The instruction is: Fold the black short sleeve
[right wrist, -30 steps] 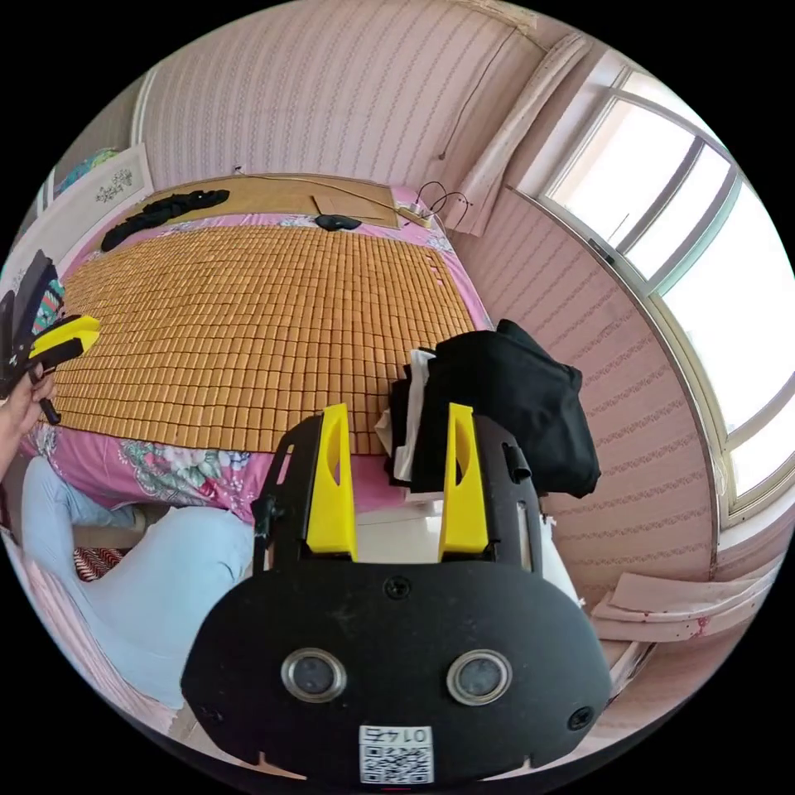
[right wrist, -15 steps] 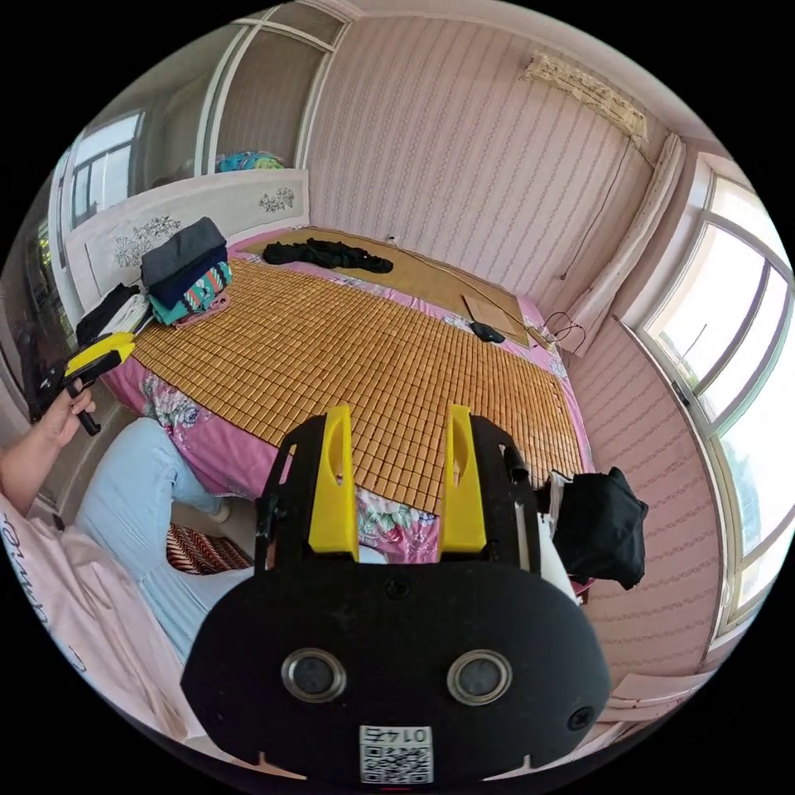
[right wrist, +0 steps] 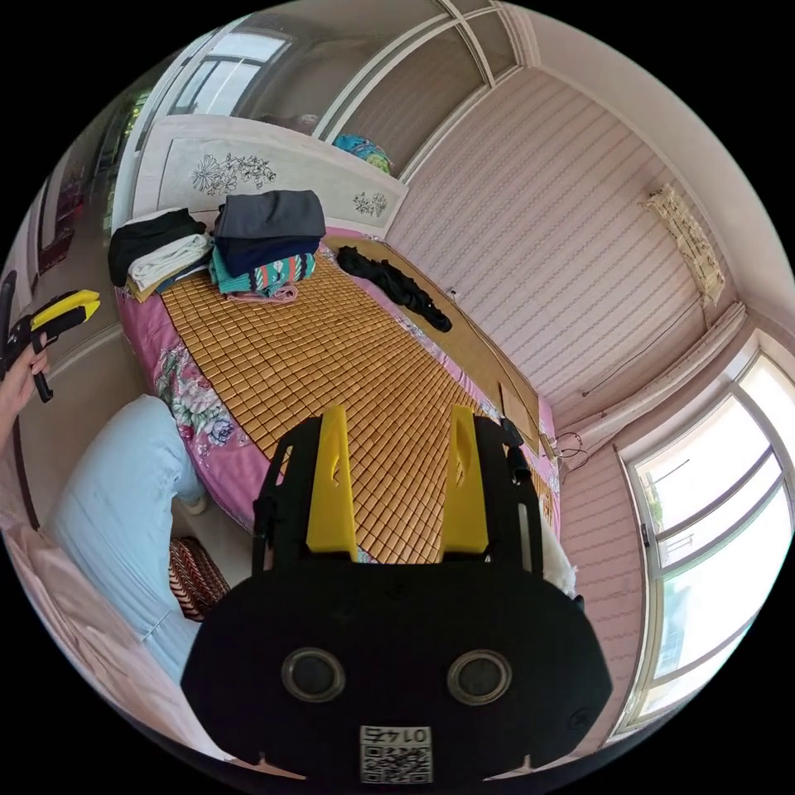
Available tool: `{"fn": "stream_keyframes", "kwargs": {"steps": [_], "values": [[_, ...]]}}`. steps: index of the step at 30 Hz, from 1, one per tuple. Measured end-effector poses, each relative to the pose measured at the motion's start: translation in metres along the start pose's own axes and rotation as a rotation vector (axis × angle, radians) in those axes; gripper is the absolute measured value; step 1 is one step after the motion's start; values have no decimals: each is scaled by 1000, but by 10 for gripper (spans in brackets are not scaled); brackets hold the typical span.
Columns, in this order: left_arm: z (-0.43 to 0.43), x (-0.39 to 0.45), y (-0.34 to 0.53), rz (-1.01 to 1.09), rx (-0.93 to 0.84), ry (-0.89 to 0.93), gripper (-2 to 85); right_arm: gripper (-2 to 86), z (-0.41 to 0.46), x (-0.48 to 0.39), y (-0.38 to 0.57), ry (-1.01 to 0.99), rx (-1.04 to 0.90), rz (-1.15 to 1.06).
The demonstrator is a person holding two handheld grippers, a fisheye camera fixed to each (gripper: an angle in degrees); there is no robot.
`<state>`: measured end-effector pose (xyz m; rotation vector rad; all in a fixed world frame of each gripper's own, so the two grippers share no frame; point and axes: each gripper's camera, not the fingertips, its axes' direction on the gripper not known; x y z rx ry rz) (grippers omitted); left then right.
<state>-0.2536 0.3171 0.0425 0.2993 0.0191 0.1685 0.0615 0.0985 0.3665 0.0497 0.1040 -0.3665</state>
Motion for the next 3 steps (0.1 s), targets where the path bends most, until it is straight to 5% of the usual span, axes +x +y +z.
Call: {"fn": "stream_keyframes", "kwargs": {"steps": [3], "values": [[-12,-42,3,-52,7,-56,64,173,17,-44,-40,-46,6,-60]]}}
